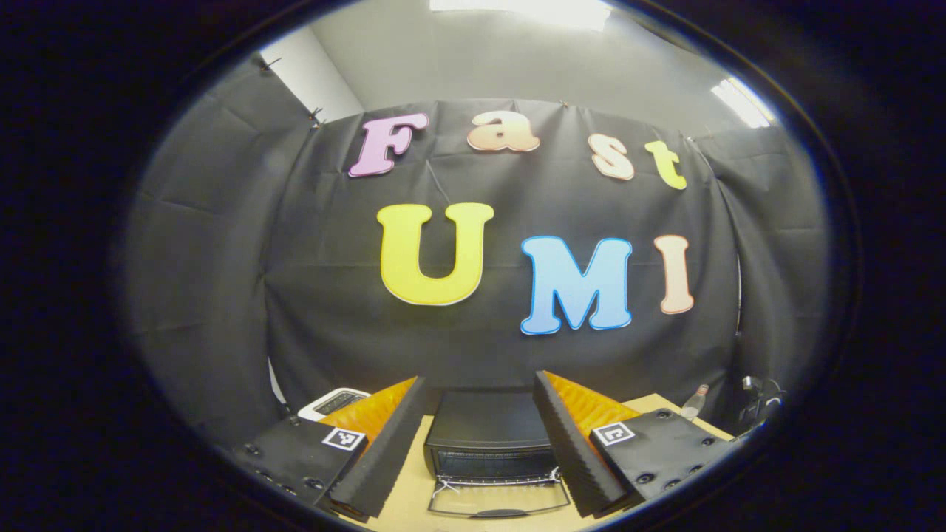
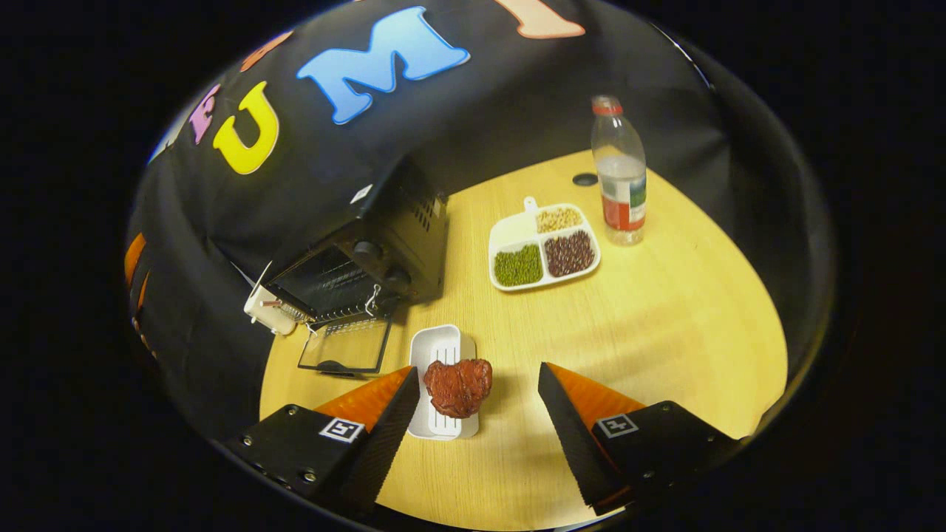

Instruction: Open the electric oven with the left hand, put the food in, and close the electric oven.

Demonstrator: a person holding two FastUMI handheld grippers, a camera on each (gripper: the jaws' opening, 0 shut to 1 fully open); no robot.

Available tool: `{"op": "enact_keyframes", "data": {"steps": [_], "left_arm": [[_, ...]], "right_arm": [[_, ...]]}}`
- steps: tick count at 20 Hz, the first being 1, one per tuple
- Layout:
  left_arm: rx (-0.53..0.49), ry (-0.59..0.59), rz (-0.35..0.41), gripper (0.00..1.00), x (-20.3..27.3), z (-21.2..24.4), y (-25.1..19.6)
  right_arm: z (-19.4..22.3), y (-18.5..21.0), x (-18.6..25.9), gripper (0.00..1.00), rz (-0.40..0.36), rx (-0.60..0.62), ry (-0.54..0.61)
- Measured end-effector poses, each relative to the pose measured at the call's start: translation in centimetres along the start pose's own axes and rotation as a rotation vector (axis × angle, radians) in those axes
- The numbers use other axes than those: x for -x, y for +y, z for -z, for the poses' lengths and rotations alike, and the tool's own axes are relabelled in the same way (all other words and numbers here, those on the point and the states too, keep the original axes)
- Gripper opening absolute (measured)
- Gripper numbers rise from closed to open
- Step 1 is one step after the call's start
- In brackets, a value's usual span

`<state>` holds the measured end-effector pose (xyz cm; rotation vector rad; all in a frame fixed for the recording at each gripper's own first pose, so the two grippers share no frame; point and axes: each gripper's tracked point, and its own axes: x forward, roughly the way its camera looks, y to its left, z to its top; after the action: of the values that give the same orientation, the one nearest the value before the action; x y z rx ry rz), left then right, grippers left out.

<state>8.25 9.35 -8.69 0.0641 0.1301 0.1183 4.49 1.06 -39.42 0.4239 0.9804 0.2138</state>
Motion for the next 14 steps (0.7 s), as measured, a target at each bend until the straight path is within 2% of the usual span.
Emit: {"op": "enact_keyframes", "data": {"steps": [2,3,5,7,8,10,12,14], "left_arm": [[-0.016,0.010,-0.026,1.00,0.2,0.2,0.2],[-0.022,0.018,-0.041,0.96,0.4,0.2,0.4],[-0.024,0.023,-0.069,1.00,0.7,0.1,0.9],[-0.020,0.023,-0.091,1.00,1.1,0.1,1.2],[-0.019,0.023,-0.098,1.00,1.2,0.2,1.3],[-0.032,0.027,-0.108,1.00,1.3,0.3,1.5],[-0.039,0.031,-0.109,1.00,1.4,0.5,1.4],[-0.040,0.028,-0.099,1.00,1.2,0.5,1.1]], "right_arm": [[1.0,0.2,-1.6,0.98,-0.068,-0.088,0.031],[1.3,0.2,-2.1,0.88,-0.093,-0.126,0.042],[1.6,0.2,-3.0,0.87,-0.129,-0.188,0.065],[2.1,0.9,-3.4,0.72,-0.176,-0.233,0.102],[2.4,1.1,-3.4,0.72,-0.195,-0.239,0.120],[2.2,0.8,-3.9,0.30,-0.182,-0.248,0.119],[2.6,2.0,-3.4,0.33,-0.229,-0.273,0.150],[2.4,1.8,-3.7,0.33,-0.224,-0.281,0.149]]}}
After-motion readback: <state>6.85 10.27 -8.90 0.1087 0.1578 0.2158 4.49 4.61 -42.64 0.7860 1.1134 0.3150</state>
